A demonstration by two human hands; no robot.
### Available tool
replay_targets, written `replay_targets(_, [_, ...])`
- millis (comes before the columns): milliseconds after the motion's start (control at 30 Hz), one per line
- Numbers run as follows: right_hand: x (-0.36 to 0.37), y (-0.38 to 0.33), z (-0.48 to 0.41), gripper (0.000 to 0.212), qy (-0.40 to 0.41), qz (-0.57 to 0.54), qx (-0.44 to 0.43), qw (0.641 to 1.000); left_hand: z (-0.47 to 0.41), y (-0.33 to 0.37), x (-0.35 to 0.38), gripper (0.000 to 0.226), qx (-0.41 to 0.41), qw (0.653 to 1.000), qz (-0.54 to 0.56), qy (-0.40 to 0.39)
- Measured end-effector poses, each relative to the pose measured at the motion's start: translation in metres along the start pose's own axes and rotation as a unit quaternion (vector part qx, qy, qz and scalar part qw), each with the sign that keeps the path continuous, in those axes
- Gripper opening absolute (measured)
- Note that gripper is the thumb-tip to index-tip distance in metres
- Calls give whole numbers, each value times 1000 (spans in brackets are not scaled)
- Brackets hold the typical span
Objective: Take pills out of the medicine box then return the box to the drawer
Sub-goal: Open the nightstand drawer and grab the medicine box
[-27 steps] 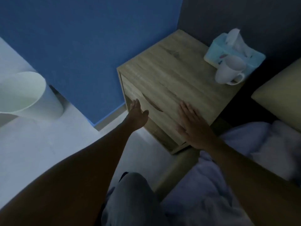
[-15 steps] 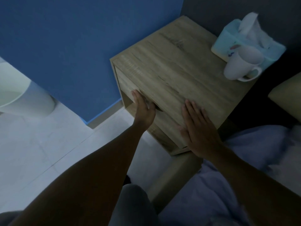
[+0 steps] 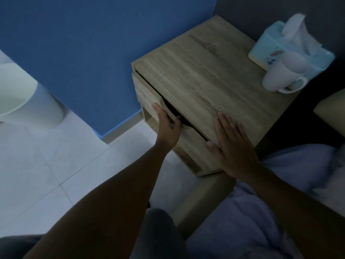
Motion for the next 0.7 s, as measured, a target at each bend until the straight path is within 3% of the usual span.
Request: replay_targets(700, [3, 1, -1, 72, 8, 15, 3, 1000, 64, -54, -85, 98, -27, 999, 8, -29])
Point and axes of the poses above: each hand's wrist, its own z-axis away from the middle knuckle, its own x-axis out of the palm, y = z × x, the point moved 7 cm from there along -z, towards the middle knuckle, and after that the axes turned 4 degrees about z, right-handed, at the moved point
